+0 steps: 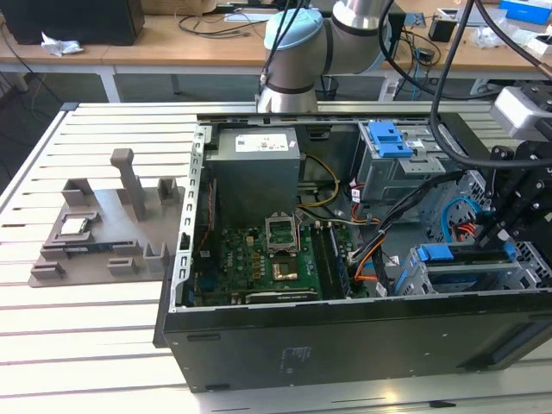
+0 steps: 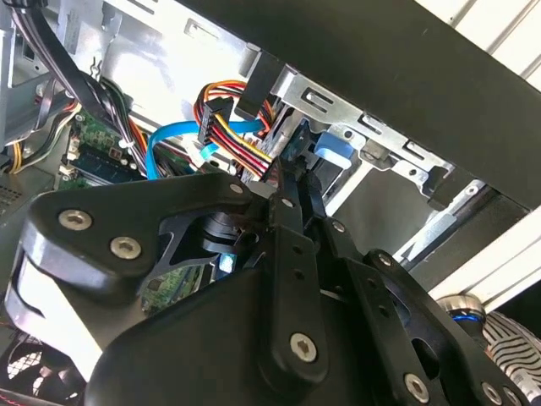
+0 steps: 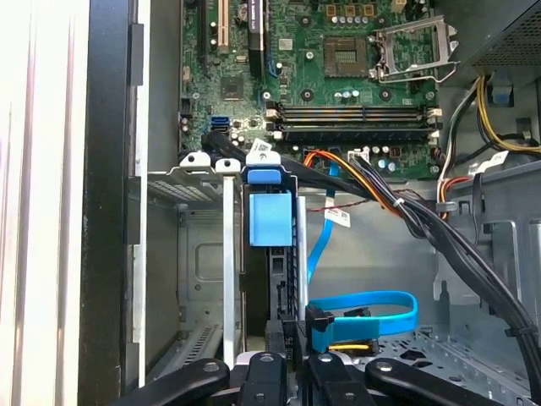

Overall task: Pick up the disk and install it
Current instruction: 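Insert the first disk wire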

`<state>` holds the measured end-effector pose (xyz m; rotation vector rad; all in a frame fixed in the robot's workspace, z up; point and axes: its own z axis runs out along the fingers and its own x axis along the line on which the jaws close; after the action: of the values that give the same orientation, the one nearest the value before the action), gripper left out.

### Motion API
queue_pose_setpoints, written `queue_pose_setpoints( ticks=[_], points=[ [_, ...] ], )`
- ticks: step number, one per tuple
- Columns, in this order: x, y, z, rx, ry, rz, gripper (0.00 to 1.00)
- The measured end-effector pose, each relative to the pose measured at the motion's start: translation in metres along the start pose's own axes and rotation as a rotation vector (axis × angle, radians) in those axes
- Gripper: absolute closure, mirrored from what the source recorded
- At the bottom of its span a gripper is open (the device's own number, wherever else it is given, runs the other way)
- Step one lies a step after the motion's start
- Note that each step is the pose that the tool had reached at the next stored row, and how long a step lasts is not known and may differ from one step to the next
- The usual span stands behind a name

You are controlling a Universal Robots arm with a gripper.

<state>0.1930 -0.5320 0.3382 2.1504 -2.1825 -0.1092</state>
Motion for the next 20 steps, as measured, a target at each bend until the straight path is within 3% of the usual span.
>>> queue_pose_setpoints(
  ticks=[8, 10, 14, 16, 17, 20],
  points=[
    [0.0001, -0.0002, 0.0029, -0.0003, -0.0008, 0.000, 0.83],
    [0.0001, -0.0002, 0.0027, 0.0001, -0.0004, 0.000, 0.75],
    [-0.0017, 0.0016, -0.0140, 0.0001, -0.0001, 0.000, 0.75],
    [-0.0029, 0.0021, -0.0189, 0.0001, 0.0001, 0.000, 0.77],
    [-0.0034, 0.0026, -0.0239, 0.0000, 0.0000, 0.000, 0.89],
    [-0.0047, 0.0040, -0.0372, 0.0001, 0.0004, 0.000, 0.89]
  ],
)
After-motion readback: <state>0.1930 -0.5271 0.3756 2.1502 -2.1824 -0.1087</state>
